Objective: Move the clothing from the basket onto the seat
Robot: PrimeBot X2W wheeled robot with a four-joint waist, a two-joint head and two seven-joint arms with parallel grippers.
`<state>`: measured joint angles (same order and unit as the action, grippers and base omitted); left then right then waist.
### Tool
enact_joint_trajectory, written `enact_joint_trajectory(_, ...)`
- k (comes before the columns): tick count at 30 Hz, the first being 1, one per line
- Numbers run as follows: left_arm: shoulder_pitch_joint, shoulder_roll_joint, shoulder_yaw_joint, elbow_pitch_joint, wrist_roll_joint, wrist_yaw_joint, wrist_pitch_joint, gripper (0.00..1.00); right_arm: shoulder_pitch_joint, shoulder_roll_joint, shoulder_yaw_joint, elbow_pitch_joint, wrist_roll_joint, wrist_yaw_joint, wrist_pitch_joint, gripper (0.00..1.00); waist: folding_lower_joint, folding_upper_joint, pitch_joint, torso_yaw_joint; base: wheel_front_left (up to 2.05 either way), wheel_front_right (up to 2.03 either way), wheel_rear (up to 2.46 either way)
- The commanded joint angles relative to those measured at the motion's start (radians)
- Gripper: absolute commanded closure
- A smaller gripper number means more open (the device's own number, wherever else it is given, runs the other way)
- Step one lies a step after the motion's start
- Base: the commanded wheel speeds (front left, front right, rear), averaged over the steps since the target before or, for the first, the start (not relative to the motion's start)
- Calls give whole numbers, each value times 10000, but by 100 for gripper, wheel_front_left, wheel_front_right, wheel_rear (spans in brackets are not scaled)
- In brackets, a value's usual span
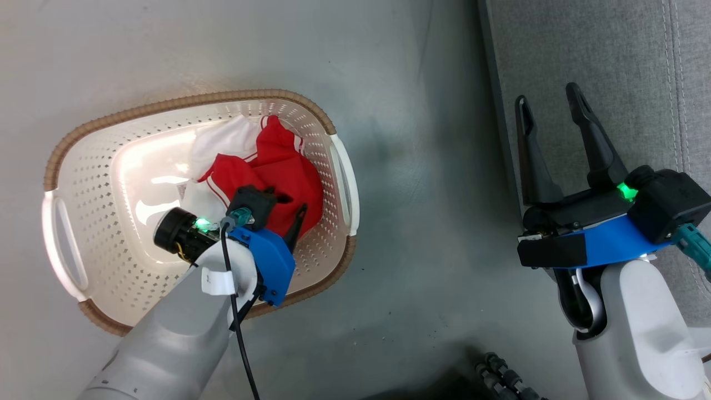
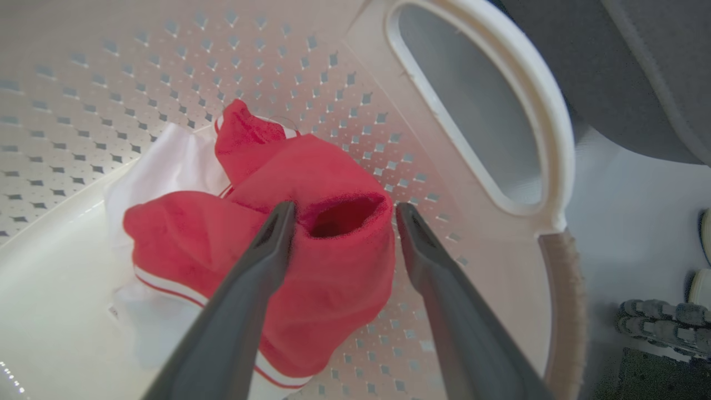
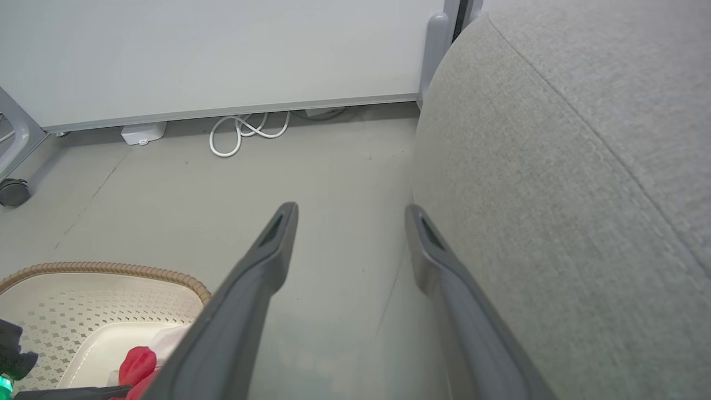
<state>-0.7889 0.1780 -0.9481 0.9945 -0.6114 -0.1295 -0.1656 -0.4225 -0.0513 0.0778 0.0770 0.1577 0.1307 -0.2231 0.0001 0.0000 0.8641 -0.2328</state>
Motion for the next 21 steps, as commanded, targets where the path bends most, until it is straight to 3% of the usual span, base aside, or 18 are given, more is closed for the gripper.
enact_joint_trajectory(1,-208,47,-60,113,-77,-17,68,0,-114,13,35,10,56,1,-96,0,-1,0,81,-70,0,0,0)
enact_joint_trajectory(12,-704,-160,-479,1704,-107,45,394,0,-63,13,147,117,240,1,-236,0,-1,0,285,-323,0,0,0)
enact_joint_trajectory(13,-728,-186,-485,1818,-124,44,382,15,-50,13,160,129,250,1,-239,0,-1,0,287,-331,0,0,0)
enact_joint_trajectory(14,-762,-211,-492,1903,-135,43,364,45,-38,13,171,133,270,1,-252,0,-1,0,286,-335,0,0,0)
enact_joint_trajectory(15,-769,-277,-441,2008,-208,87,396,58,-32,13,173,142,281,1,-265,0,-1,0,286,-338,0,0,0)
enact_joint_trajectory(16,-791,-340,-435,2089,-206,85,402,83,-35,13,176,155,292,1,-276,0,-1,0,286,-338,0,0,0)
enact_joint_trajectory(17,-827,-386,-445,2148,-214,89,394,100,-41,13,179,164,312,1,-278,0,-1,0,285,-332,0,0,0)
enact_joint_trajectory(21,-829,-483,-437,2331,-310,83,269,100,-82,14,207,221,354,1,-293,0,-1,0,246,-315,0,0,0)
